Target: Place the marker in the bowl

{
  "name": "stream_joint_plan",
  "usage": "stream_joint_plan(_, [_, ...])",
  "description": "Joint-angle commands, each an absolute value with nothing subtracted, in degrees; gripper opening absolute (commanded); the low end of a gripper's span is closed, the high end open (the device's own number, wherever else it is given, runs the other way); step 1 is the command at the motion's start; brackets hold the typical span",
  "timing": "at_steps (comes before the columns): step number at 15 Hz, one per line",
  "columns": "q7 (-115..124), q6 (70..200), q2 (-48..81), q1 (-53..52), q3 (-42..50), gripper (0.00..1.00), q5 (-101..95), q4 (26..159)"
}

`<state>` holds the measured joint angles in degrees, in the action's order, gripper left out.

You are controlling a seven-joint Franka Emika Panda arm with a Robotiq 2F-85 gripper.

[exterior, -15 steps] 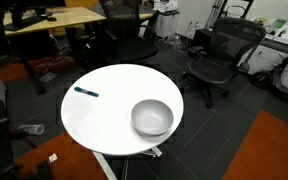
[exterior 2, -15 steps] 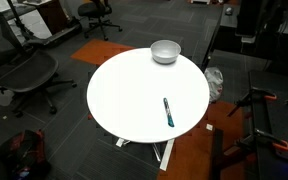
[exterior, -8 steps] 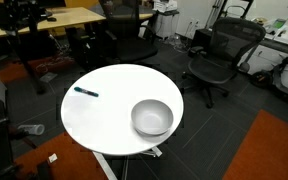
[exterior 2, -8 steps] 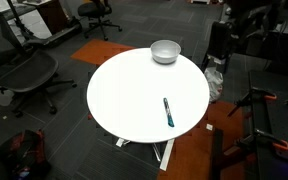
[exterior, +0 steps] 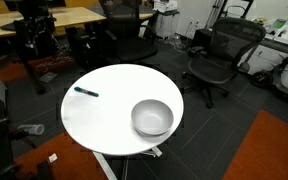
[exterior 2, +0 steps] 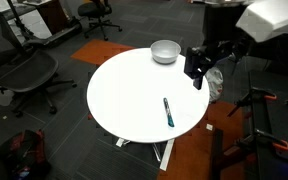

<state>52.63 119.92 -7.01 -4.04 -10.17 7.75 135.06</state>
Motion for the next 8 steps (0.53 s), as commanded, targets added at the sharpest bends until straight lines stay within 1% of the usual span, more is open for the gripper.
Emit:
stream_joint_plan(1, [57.14,123.57,-3.79,-5.16,-10.4,1.0,5.65,134.71])
stream_joint_plan(8, [62.76,128.11,2.68,-6.3,-9.38,1.0,2.95,133.63])
